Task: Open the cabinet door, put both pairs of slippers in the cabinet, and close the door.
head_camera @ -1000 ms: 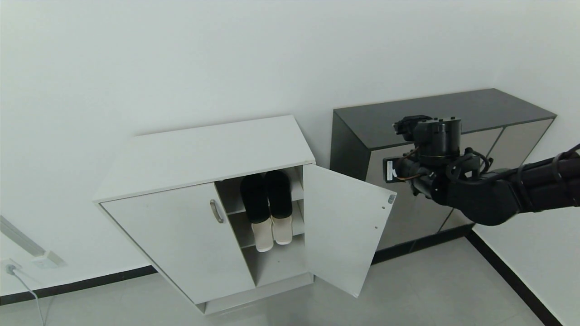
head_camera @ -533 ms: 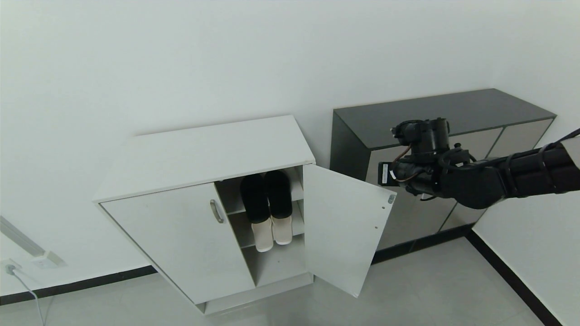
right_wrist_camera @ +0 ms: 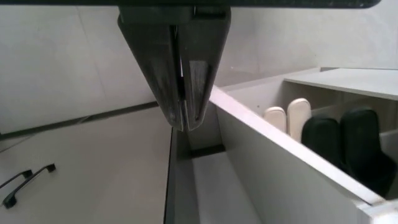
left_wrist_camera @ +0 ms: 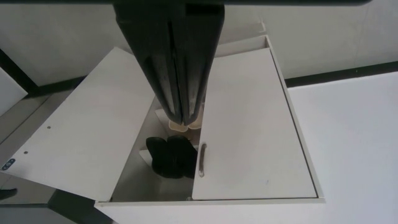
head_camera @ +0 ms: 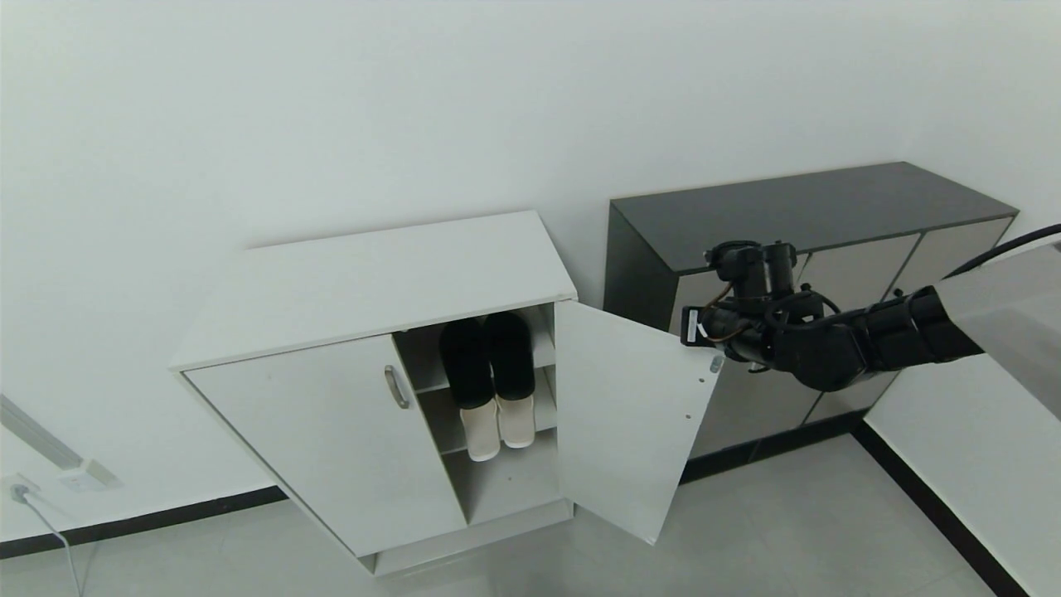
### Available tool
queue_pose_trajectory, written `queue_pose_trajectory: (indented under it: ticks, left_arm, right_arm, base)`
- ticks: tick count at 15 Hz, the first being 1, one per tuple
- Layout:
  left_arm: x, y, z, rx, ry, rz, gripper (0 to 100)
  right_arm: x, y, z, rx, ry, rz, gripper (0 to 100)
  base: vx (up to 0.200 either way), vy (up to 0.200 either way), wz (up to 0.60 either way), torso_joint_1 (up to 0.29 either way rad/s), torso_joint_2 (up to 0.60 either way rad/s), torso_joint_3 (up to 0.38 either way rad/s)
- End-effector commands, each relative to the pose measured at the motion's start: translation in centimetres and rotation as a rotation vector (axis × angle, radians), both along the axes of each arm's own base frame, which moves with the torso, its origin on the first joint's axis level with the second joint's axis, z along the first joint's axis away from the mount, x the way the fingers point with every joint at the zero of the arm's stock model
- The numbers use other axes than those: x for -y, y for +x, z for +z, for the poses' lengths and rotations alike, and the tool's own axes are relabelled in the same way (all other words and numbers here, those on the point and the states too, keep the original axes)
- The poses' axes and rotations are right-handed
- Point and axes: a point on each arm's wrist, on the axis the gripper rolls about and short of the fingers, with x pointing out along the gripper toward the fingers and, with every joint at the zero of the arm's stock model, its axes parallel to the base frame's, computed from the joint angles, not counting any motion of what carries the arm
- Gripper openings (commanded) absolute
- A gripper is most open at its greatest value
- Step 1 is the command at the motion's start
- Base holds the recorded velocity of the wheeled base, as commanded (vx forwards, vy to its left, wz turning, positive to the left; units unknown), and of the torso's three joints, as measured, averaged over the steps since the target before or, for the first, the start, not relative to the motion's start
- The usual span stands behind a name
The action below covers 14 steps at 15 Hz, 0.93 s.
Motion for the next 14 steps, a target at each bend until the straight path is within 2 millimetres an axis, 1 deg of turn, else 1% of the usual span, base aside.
queue_pose_trajectory:
  ticks: [1, 4, 10, 13, 14]
  left_arm:
    - [0.0, 0.0, 0.0, -0.001, 0.000, -0.001, 0]
    - [0.0, 0.0, 0.0, -0.001, 0.000, -0.001, 0]
    - [0.0, 0.0, 0.0, -0.001, 0.000, -0.001, 0]
    - [0.0, 0.0, 0.0, -0.001, 0.000, -0.002, 0]
    - [0.0, 0.0, 0.0, -0.001, 0.000, -0.002, 0]
  right_arm:
    - [-0.1, 0.7, -1.1, -0.017, -0.007, -0.003, 0]
    - [-0.1, 1.1, -1.5, -0.020, -0.008, -0.008, 0]
    - [-0.4, 0.6, -2.1, -0.043, -0.013, 0.006, 0]
    - [-1.2, -0.7, -2.3, -0.045, 0.000, 0.030, 0]
    - [-2.2, -2.0, -2.3, -0.040, 0.001, 0.062, 0]
  base:
    - [0.000, 0.000, 0.00, 0.000, 0.00, 0.000]
    - [0.000, 0.000, 0.00, 0.000, 0.00, 0.000]
    - [0.000, 0.000, 0.00, 0.000, 0.00, 0.000]
    - [0.000, 0.000, 0.00, 0.000, 0.00, 0.000]
    - [0.000, 0.000, 0.00, 0.000, 0.00, 0.000]
